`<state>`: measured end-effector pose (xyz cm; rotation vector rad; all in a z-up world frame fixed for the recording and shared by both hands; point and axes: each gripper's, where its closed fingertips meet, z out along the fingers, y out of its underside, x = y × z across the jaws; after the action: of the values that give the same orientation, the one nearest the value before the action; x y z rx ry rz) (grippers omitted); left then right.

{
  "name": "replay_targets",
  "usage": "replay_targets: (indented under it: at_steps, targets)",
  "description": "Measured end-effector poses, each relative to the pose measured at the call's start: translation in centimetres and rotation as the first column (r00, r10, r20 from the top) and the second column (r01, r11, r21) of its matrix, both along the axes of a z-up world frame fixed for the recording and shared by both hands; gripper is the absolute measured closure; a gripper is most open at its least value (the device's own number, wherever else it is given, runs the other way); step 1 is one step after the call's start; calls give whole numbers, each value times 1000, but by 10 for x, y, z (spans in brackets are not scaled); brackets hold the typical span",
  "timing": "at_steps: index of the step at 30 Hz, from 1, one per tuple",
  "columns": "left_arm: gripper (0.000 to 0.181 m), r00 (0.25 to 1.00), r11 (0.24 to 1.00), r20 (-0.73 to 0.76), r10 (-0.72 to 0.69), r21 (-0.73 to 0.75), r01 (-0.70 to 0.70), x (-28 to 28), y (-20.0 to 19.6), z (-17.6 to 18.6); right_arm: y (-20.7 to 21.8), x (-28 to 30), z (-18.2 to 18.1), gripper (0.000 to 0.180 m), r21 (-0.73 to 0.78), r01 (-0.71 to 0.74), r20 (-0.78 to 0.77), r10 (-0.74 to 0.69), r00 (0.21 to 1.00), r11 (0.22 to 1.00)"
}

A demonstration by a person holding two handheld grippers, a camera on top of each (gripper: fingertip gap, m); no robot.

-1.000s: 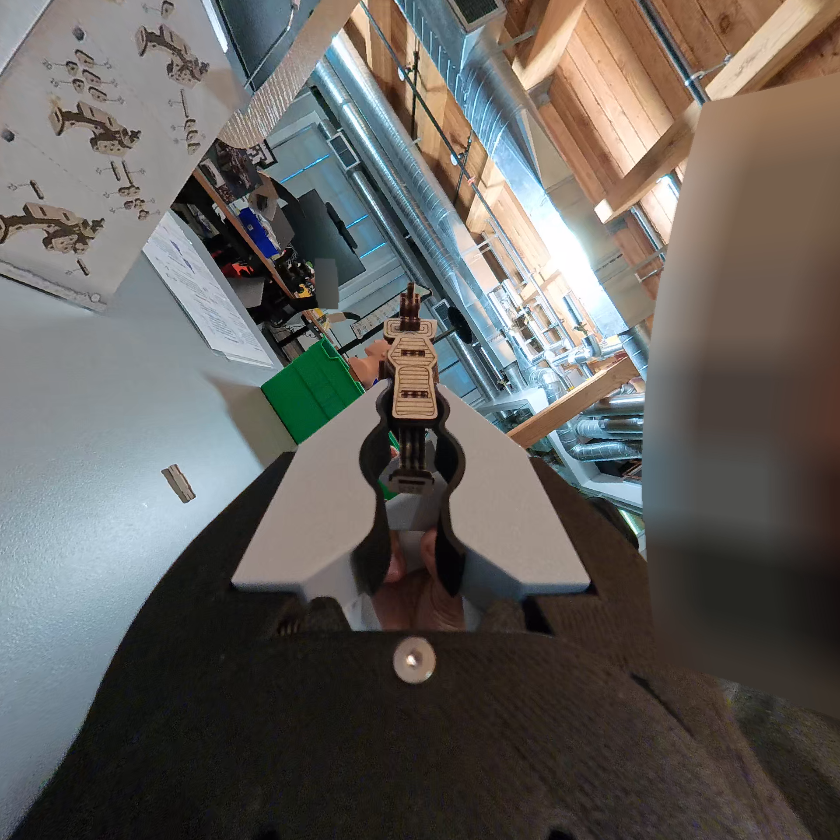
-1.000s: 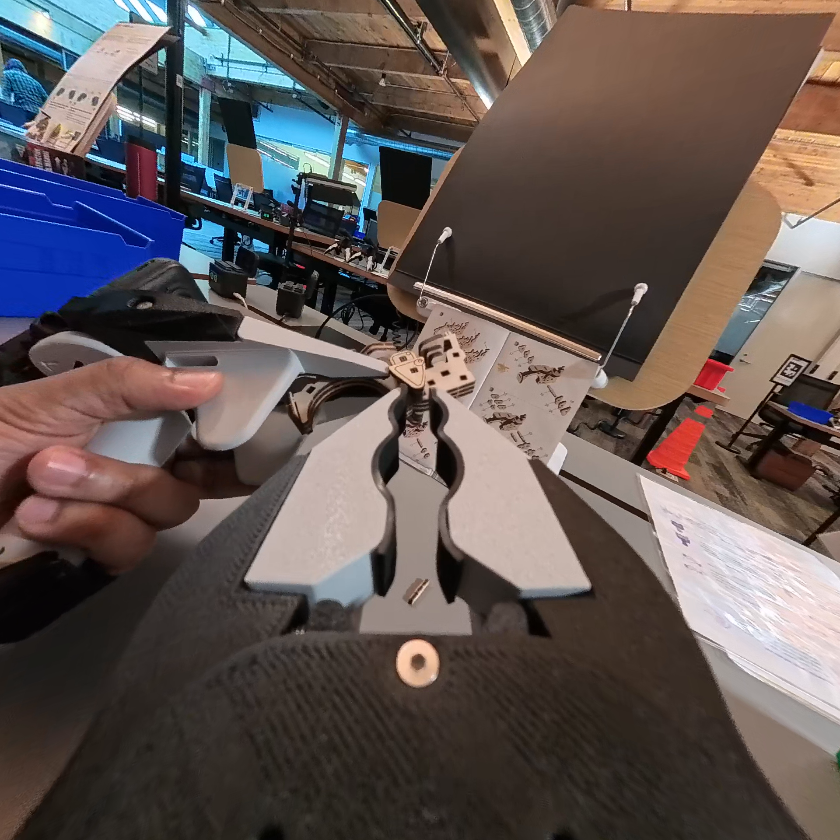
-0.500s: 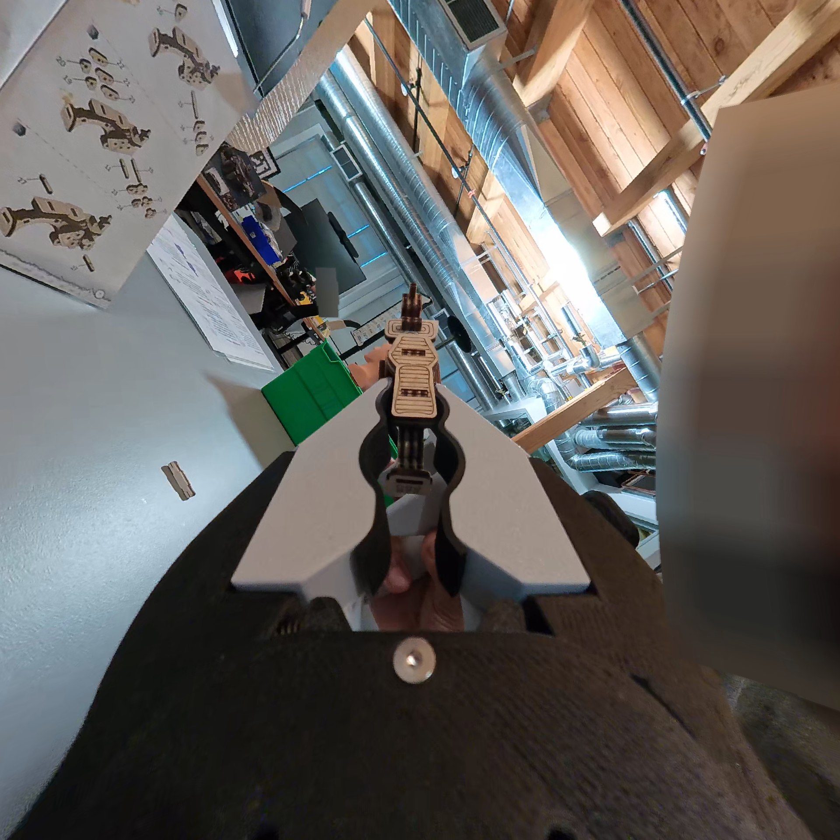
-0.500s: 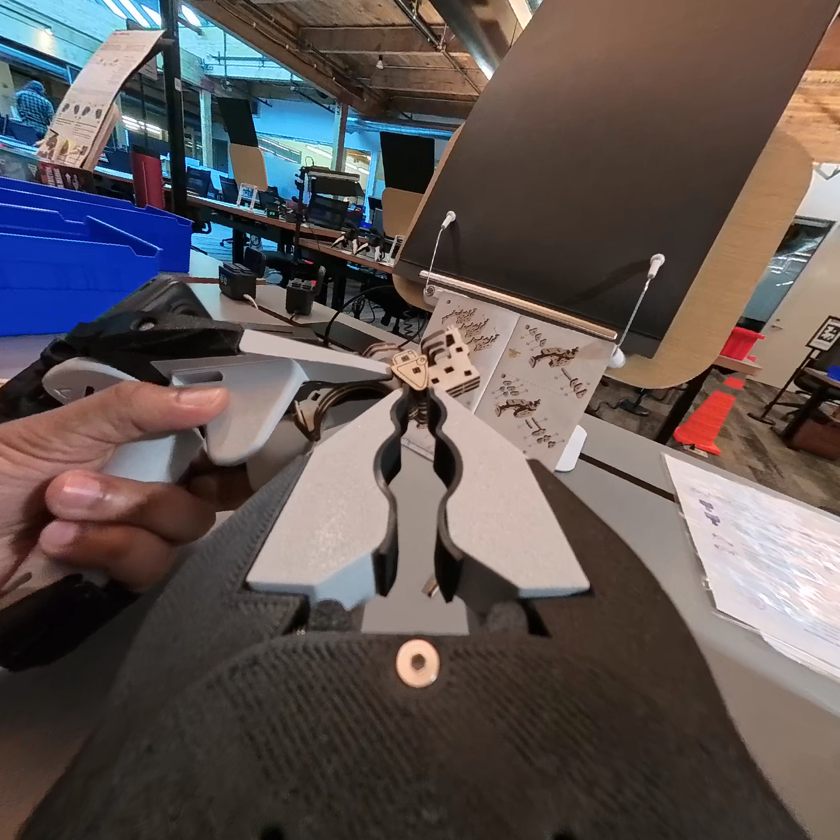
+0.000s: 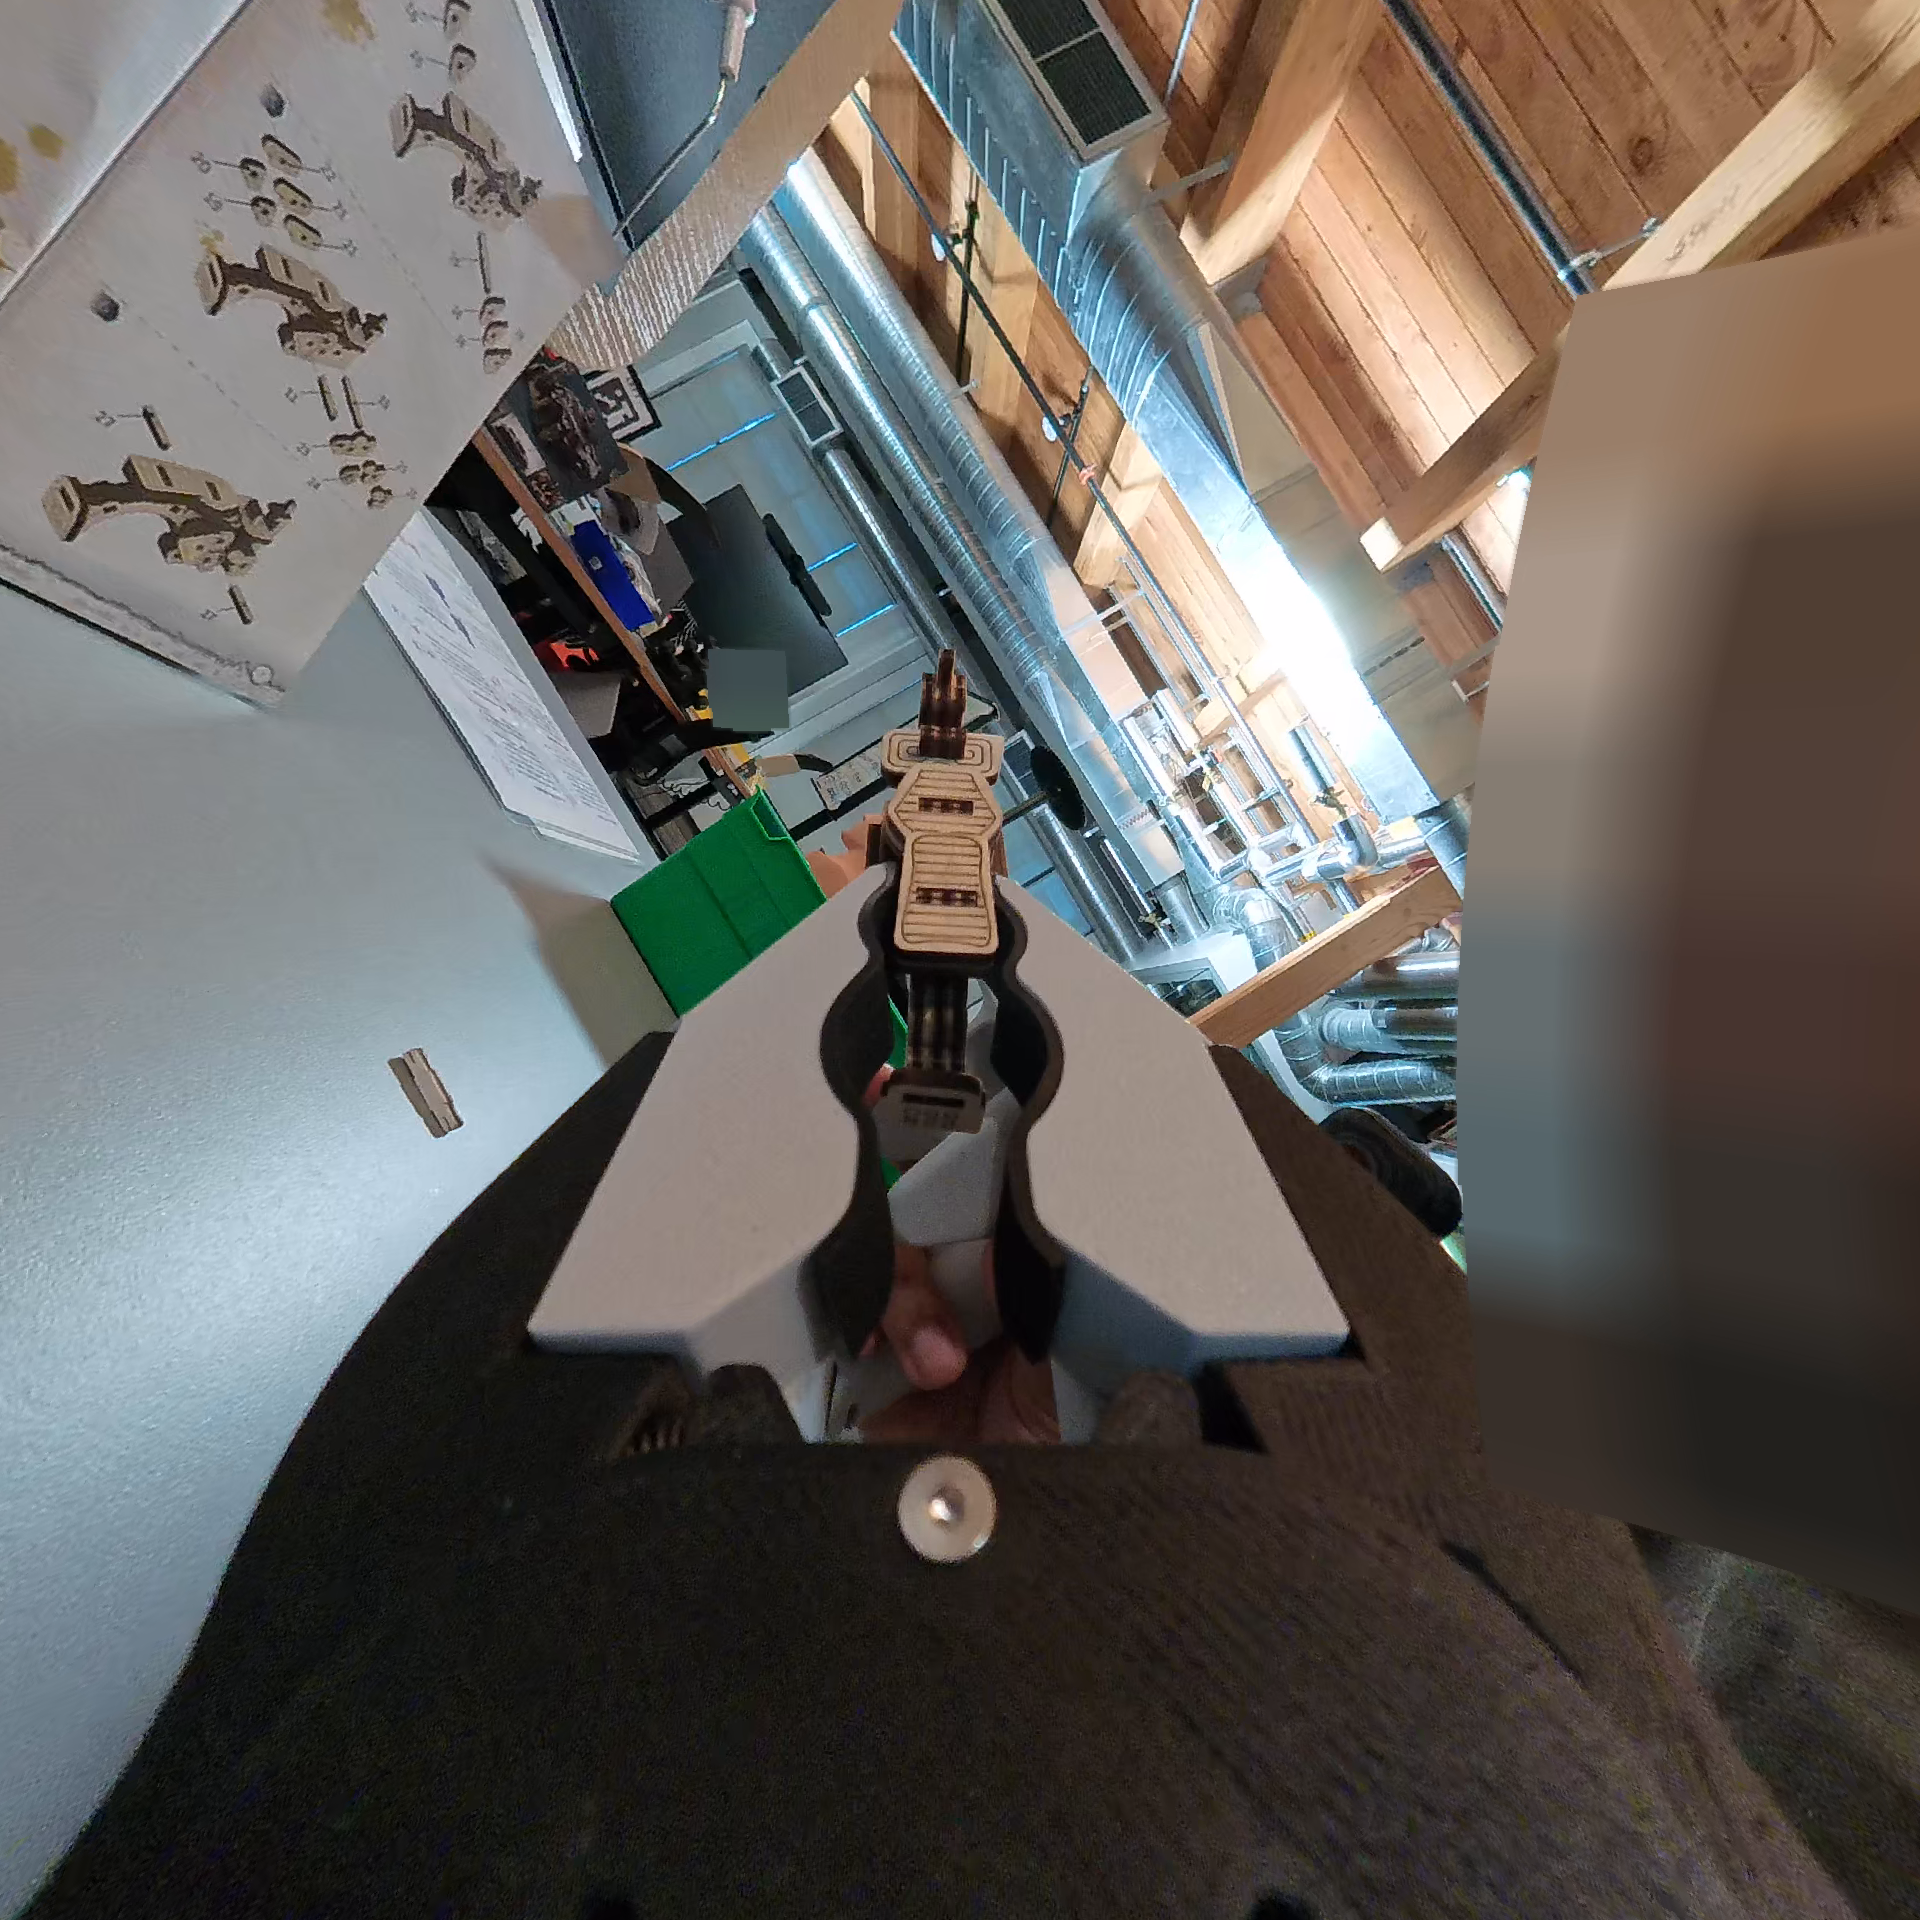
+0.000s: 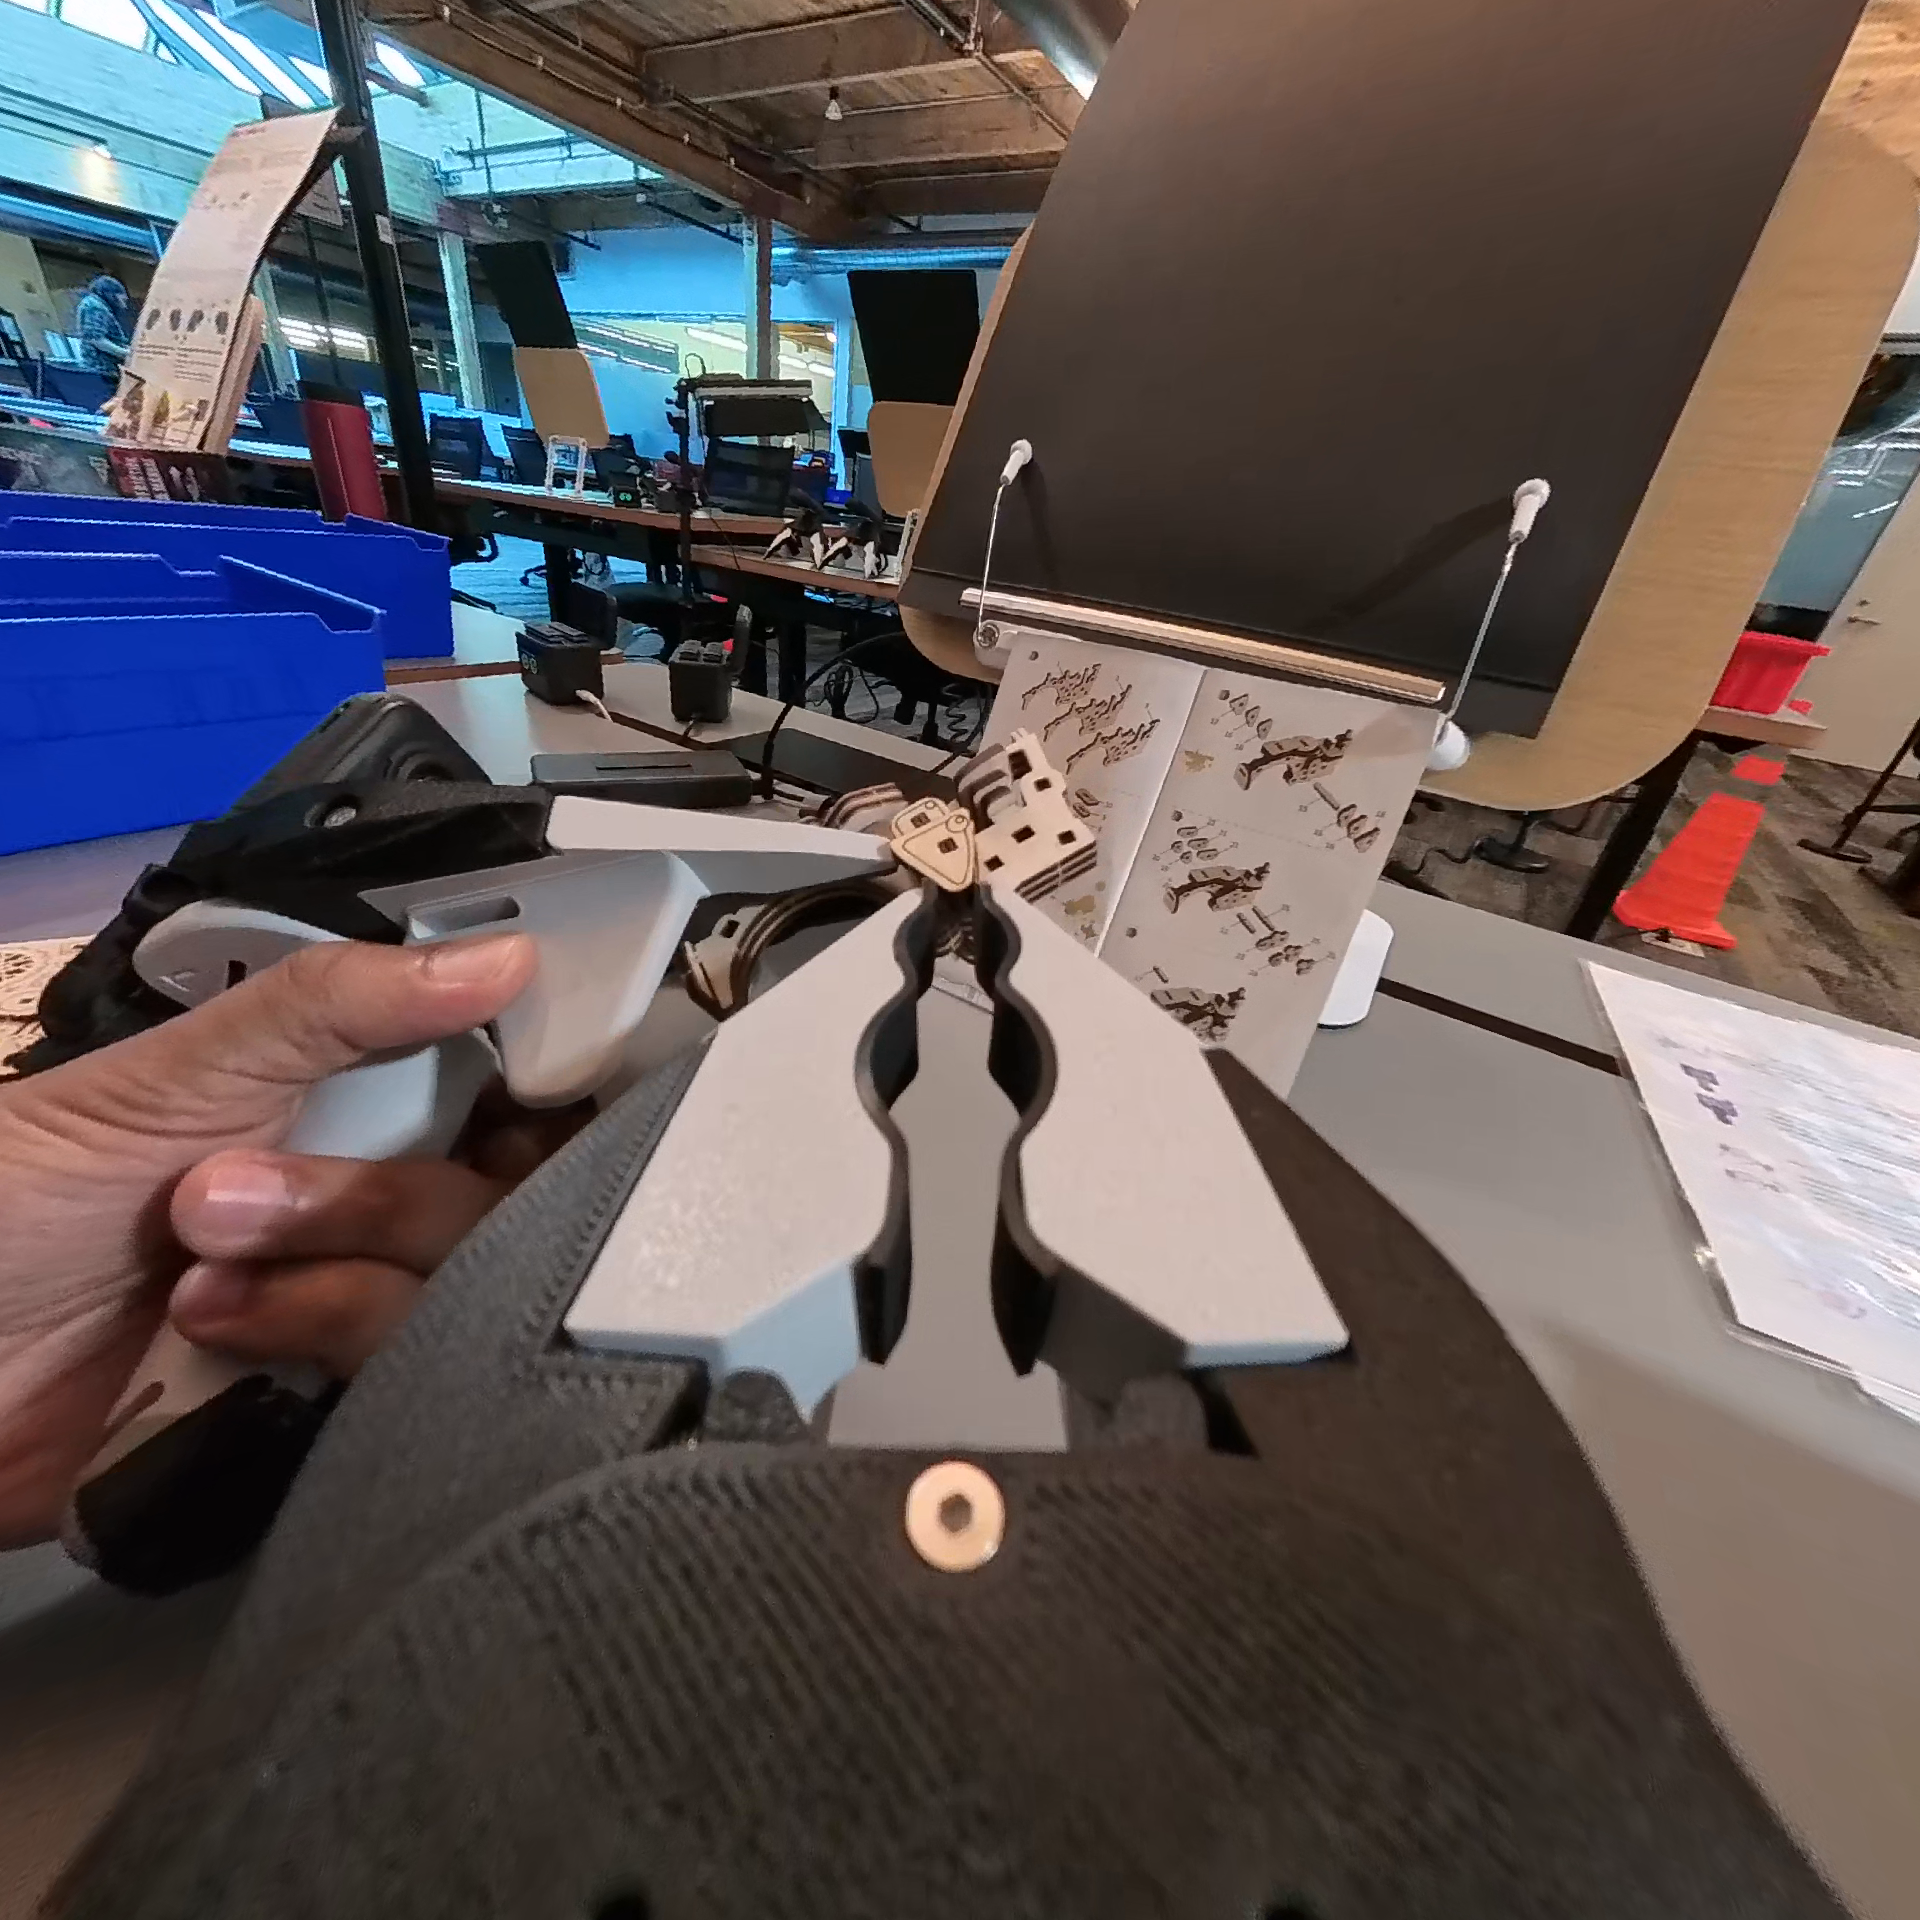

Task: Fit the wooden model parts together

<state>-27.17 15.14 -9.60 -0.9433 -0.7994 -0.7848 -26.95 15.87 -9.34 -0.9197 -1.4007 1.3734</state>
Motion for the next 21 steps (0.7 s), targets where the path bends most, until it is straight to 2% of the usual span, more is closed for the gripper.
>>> replay_targets:
  at_steps: [12, 21]
  targets:
    - [169, 1000, 1000, 12, -5, 9, 5, -1, -1, -1, -1, -1, -1, 174, -33, -6, 15, 7, 1000, 999]
    - [169, 1000, 1000, 15, -16, 2, 16, -3, -1, -1, -4, 2, 2, 166, 110, 4, -58, 3, 998, 994]
